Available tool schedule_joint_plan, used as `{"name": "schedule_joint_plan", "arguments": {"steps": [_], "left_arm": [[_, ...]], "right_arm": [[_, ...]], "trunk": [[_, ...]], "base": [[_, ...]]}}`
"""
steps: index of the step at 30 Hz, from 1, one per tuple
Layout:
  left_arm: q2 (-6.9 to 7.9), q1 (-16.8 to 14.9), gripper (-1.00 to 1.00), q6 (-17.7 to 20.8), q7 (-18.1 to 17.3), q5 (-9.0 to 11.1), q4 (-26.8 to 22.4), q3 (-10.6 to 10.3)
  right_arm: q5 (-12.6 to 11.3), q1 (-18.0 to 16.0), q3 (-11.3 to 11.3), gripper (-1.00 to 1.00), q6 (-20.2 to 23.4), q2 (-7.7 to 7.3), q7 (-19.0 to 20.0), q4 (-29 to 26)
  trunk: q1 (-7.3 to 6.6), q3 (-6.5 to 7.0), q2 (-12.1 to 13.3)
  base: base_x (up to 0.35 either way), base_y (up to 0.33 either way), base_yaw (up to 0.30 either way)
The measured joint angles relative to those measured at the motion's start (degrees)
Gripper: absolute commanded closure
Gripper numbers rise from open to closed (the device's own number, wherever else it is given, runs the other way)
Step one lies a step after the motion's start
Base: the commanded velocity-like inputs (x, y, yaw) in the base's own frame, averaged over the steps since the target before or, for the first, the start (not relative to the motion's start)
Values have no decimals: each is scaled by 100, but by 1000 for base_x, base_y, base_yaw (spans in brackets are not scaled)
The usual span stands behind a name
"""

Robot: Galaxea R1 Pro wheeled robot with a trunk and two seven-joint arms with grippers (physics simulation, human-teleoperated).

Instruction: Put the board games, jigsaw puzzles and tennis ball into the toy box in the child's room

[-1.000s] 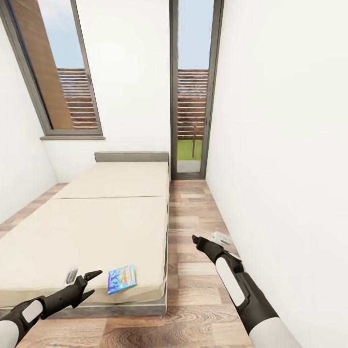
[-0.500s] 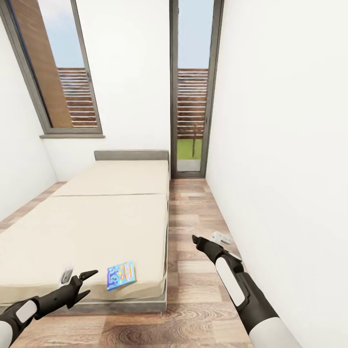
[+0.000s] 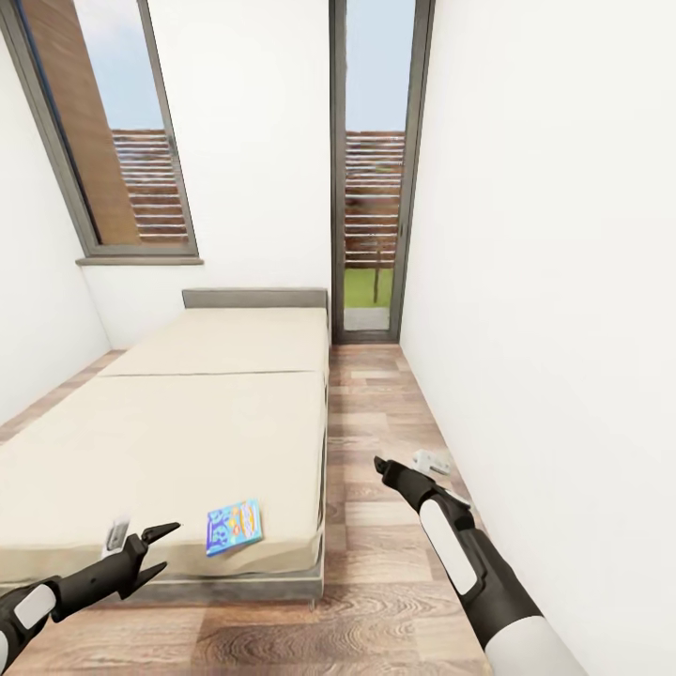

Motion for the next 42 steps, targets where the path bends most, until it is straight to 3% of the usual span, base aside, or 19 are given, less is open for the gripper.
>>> {"name": "schedule_joint_plan", "arguments": {"steps": [11,21,42], "left_arm": [[47,-3,-100,35,-34,-4,0,3],[71,-1,-100,423,-21,-24,-1,-2],[51,-3,-100,451,-28,-3,-9,2]], "right_arm": [[-5,0,-18,-100,59,21,-25,-3],[-10,0,-115,-100,197,22,-24,-1],[-4,-1,-129,-100,458,35,-13,4]], "trunk": [[242,-198,-441],[461,-377,-842],[901,-737,-1646]], "base": [[0,0,0],[0,0,0],[0,0,0]]}}
